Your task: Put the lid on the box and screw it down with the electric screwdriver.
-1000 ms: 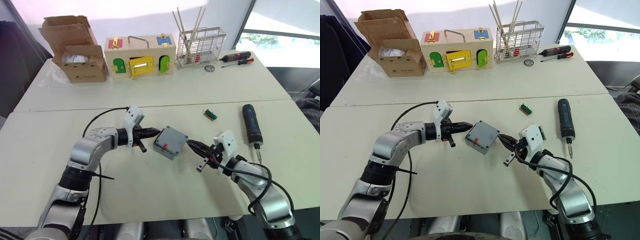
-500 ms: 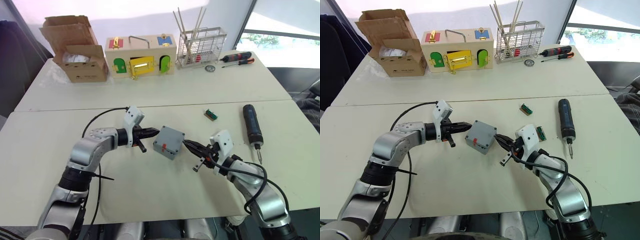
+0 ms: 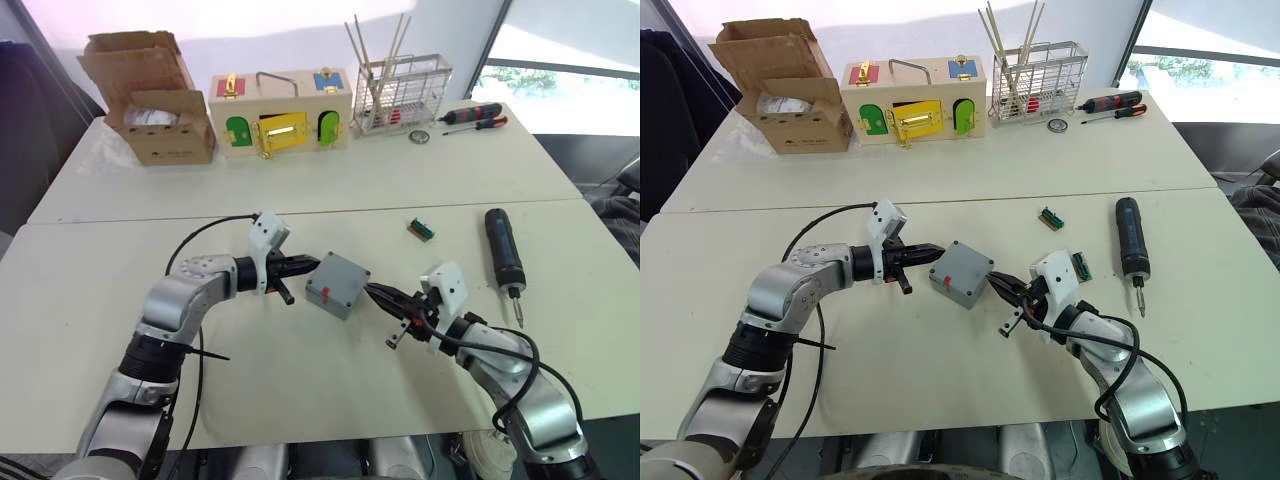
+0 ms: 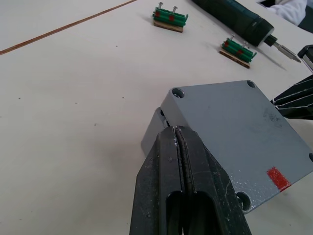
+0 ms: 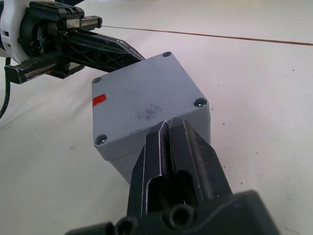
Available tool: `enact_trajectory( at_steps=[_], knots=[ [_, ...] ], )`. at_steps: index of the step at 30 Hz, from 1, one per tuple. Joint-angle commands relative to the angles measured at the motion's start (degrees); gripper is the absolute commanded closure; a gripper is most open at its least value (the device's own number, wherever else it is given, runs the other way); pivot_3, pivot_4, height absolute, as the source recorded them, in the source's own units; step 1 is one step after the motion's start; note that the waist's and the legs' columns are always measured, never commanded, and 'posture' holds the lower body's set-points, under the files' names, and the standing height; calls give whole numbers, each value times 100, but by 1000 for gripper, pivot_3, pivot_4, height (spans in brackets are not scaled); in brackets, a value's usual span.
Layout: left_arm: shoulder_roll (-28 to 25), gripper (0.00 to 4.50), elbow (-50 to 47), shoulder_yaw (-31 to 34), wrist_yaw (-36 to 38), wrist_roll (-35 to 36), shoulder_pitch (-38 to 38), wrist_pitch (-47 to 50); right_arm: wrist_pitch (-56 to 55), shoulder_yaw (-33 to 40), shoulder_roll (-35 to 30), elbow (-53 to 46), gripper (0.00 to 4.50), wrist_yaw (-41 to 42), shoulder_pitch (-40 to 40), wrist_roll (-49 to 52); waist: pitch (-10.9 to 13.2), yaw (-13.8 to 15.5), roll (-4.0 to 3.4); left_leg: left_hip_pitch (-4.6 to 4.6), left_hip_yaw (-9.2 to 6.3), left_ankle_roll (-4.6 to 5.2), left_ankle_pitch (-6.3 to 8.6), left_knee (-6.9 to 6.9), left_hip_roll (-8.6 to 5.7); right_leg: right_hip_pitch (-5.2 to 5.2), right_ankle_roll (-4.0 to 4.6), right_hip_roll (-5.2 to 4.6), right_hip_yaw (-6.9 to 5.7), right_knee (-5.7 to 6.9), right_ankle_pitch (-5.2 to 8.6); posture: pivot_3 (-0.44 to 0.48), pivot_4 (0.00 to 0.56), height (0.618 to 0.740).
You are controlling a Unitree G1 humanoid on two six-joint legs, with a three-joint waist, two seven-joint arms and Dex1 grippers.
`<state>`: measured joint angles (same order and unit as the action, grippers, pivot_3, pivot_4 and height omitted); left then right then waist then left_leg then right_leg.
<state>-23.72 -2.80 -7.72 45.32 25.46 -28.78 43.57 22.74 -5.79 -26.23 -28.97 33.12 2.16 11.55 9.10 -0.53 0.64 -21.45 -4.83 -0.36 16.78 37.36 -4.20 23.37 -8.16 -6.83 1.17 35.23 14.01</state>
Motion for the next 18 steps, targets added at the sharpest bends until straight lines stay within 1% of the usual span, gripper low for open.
enact_trajectory(
  at_steps=[1,8,13,18],
  knots=[
    [47,4500,-166,43,-6,43,-73,-37,-70,-96,67,-157,4410,-17,-110,31,0,0,0,0,0,0,0,0,0,0,0,0,0,0,0,0,150,734],
    [33,4500,-193,105,-59,83,-18,1,-103,-96,56,-33,4410,-16,-168,-1,0,0,0,0,0,0,0,0,0,0,0,0,0,0,0,0,150,734],
    [-24,4500,-278,22,22,93,80,42,-128,-51,-2,17,4410,23,-149,-9,0,-4,0,0,0,0,0,0,0,0,0,0,0,0,0,0,150,734],
    [55,4500,-307,-35,2,78,61,32,-129,25,-58,-24,4410,56,-108,30,0,0,0,0,0,0,0,0,0,0,0,0,0,1,0,0,150,734]
  ],
)
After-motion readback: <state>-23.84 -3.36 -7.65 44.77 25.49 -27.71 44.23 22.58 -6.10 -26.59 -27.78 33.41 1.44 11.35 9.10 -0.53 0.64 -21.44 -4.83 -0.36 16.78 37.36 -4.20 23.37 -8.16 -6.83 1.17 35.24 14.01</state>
